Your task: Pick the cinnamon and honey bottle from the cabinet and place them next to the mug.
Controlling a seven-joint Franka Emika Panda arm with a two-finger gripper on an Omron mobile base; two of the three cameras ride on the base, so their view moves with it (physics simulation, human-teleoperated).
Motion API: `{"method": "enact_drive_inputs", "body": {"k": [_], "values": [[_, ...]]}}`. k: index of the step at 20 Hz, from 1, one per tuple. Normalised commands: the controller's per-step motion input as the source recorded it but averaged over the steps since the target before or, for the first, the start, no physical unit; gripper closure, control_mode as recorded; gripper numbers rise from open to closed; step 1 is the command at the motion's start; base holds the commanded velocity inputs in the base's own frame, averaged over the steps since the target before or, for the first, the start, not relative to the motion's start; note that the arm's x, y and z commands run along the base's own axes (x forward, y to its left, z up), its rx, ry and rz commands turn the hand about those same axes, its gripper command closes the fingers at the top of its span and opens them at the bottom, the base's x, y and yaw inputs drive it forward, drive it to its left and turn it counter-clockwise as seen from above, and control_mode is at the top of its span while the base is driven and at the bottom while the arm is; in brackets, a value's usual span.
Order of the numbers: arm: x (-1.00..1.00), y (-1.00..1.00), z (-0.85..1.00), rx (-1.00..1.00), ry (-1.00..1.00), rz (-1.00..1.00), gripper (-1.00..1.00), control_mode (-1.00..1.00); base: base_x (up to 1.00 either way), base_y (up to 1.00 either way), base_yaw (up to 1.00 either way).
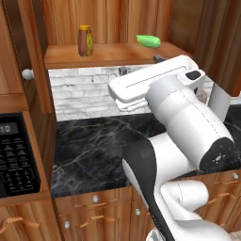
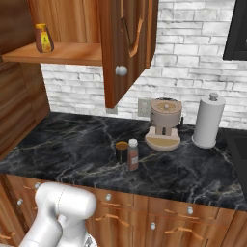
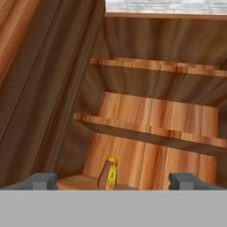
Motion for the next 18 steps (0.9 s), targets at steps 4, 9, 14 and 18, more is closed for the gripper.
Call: {"method": "enact_drive_inputs", "body": {"k": [4,9,14,18], "values": [[0.24,-0.38,0.00,0.08,0.03,0.01,-1.00,-1.00,0.00,0.00,0.00],[0.45,-0.35,0.00,0.06,0.04,0.02,-1.00,-1.00,0.00,0.00,0.00],[0.54,-0.29,0.00,0.07,0.06,0.00,-1.00,-1.00,0.00,0.00,0.00],[0.00,0.01,0.00,0.00,0.00,0.00,-1.00,-1.00,0.00,0.00,0.00]]}}
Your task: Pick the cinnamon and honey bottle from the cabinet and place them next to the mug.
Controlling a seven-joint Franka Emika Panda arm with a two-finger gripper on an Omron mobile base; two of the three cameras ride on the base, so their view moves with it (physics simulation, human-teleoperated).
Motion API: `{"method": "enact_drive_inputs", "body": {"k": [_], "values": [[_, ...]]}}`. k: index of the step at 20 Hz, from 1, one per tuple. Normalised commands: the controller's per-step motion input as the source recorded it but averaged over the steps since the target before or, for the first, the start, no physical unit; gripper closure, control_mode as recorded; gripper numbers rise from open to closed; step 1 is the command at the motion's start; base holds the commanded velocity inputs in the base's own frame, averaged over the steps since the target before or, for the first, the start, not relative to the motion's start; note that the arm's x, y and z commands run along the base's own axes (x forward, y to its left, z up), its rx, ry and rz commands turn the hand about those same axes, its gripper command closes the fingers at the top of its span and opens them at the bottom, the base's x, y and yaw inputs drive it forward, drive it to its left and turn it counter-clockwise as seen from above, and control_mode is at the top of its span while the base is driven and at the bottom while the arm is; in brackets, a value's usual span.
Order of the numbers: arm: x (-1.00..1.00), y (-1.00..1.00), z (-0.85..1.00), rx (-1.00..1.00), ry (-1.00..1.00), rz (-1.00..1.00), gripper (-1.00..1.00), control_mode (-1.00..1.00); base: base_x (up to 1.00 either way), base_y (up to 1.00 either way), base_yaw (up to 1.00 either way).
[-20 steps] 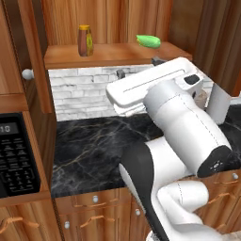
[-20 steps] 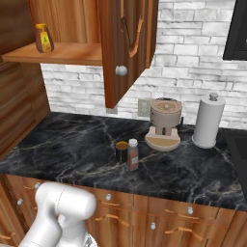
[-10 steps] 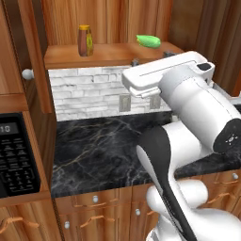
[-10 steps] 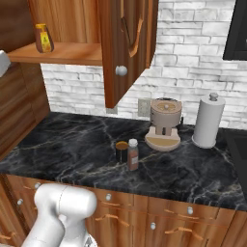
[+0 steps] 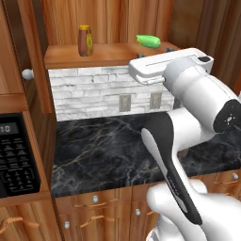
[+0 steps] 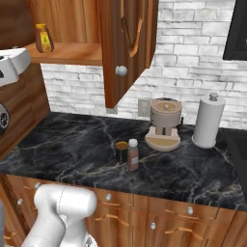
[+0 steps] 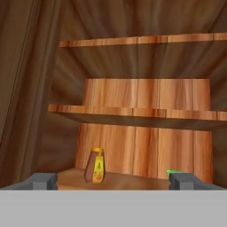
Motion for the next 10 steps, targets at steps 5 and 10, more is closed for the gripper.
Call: {"method": "enact_drive_inputs", "body": {"k": [5,10], "values": [[0.38,0.15,0.00,0.00,0.03,0.00,-1.00,-1.00,0.00,0.00,0.00],[0.28,0.06,0.00,0.00,0.03,0.00,-1.00,-1.00,0.00,0.00,0.00]]}}
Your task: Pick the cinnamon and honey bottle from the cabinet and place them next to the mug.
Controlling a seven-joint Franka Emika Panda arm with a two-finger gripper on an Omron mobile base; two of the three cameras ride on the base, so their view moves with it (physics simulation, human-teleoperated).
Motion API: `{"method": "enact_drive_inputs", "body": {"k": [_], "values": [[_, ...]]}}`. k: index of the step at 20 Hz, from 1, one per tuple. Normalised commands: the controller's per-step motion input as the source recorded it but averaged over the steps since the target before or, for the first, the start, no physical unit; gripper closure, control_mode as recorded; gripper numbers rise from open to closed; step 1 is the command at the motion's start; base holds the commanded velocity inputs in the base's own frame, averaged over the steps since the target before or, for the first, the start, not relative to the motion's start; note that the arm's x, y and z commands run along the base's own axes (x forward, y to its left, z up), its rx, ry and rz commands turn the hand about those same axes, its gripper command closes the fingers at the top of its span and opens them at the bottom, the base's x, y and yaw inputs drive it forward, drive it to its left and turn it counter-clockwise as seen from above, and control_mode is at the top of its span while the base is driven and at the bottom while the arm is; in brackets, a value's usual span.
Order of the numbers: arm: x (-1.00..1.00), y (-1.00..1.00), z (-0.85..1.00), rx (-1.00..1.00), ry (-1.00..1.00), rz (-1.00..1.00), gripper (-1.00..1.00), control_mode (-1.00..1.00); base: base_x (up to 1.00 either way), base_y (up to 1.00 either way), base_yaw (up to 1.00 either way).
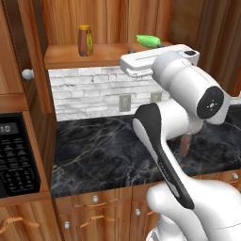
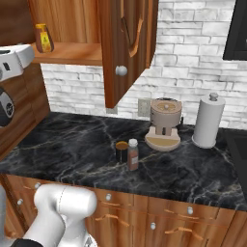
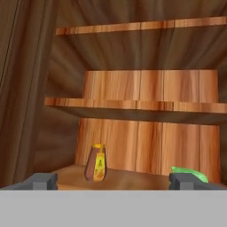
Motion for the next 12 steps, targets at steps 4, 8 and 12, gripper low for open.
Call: {"method": "enact_drive_inputs", "body": {"k": [4,8,12], "values": [[0.07,0.11,-0.01,0.00,0.01,0.00,-1.00,-1.00,0.00,0.00,0.00],[0.17,0.12,-0.07,0.00,0.01,0.00,-1.00,-1.00,0.00,0.00,0.00],[0.18,0.13,-0.10,0.00,0.05,0.00,-1.00,-1.00,0.00,0.00,0.00]]}}
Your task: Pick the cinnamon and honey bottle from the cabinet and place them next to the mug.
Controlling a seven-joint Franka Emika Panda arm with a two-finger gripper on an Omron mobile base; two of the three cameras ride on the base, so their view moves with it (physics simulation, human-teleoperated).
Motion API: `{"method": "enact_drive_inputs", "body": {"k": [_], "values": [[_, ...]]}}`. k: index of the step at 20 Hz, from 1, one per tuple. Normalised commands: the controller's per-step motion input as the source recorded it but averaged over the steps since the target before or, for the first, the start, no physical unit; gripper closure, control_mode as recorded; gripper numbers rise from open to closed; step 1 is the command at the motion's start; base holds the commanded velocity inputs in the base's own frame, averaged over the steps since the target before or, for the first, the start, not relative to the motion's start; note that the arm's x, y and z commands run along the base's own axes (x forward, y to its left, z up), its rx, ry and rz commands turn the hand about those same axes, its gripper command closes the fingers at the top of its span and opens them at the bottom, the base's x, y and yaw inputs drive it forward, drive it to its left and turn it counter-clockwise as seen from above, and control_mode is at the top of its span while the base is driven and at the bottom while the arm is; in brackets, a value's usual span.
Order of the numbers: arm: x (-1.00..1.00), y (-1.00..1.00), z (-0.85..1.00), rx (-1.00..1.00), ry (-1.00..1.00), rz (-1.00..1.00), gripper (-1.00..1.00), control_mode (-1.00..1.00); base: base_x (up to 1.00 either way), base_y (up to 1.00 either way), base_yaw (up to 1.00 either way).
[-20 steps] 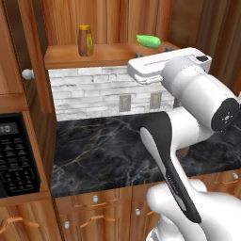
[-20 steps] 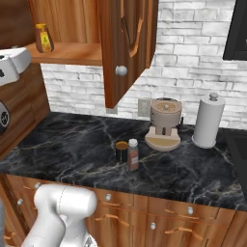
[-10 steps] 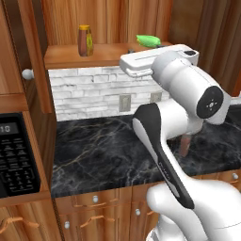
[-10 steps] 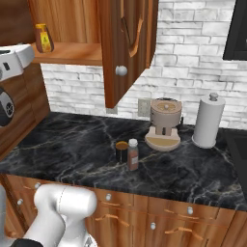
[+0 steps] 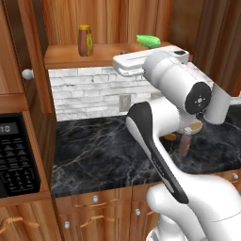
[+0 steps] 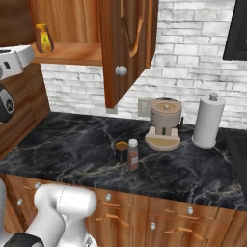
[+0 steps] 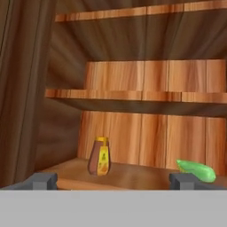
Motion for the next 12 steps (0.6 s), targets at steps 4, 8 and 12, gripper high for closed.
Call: {"method": "enact_drive_inputs", "body": {"k": [4,8,12], "values": [[0.22,0.21,-0.01,0.00,0.07,0.00,-1.00,-1.00,0.00,0.00,0.00],[0.40,0.25,0.01,0.00,0.13,0.00,-1.00,-1.00,0.00,0.00,0.00],[0.40,0.18,0.00,0.00,0.13,0.00,-1.00,-1.00,0.00,0.00,0.00]]}}
